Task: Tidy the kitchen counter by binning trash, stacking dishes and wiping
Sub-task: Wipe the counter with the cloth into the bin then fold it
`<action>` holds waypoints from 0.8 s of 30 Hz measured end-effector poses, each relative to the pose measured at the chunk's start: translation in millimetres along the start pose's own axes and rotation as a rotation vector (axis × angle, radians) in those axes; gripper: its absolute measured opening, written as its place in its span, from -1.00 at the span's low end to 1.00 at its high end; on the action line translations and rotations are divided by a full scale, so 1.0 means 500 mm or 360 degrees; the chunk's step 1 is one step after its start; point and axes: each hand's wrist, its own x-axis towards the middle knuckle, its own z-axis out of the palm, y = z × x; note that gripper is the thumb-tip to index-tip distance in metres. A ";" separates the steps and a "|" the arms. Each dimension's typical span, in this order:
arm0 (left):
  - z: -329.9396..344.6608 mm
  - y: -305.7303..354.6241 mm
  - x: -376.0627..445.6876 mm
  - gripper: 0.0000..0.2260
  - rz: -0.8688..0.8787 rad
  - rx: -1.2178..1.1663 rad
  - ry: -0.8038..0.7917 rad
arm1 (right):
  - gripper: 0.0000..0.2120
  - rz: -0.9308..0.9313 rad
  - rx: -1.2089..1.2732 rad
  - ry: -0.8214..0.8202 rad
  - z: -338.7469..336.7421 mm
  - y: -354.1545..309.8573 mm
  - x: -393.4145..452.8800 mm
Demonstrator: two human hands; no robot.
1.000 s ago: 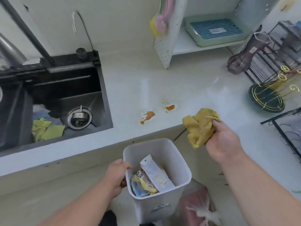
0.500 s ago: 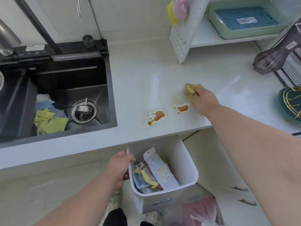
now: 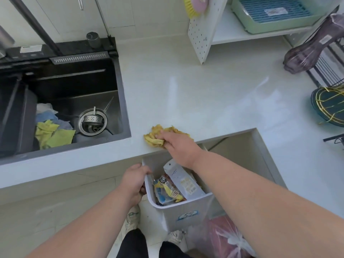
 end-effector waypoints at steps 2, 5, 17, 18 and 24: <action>-0.007 -0.001 0.002 -0.87 -0.0004 0.0010 -0.0012 | -0.70 -0.0048 0.0035 -0.0010 0.003 -0.016 -0.020; -0.016 0.000 0.001 -0.82 -0.0006 0.0015 -0.0011 | -0.75 -0.0061 0.0007 -0.0092 -0.007 -0.024 -0.057; -0.050 -0.011 0.006 -0.89 0.0020 0.0127 -0.0010 | -0.75 0.0062 0.1300 0.0529 -0.199 -0.081 0.008; -0.051 -0.012 0.007 -0.89 0.0023 0.0119 -0.0009 | -0.74 0.0077 0.1200 0.0595 -0.212 -0.084 0.028; -0.050 -0.017 0.012 -0.88 0.0011 0.0051 -0.0007 | -0.59 0.0119 -0.0320 0.0261 -0.149 -0.018 0.136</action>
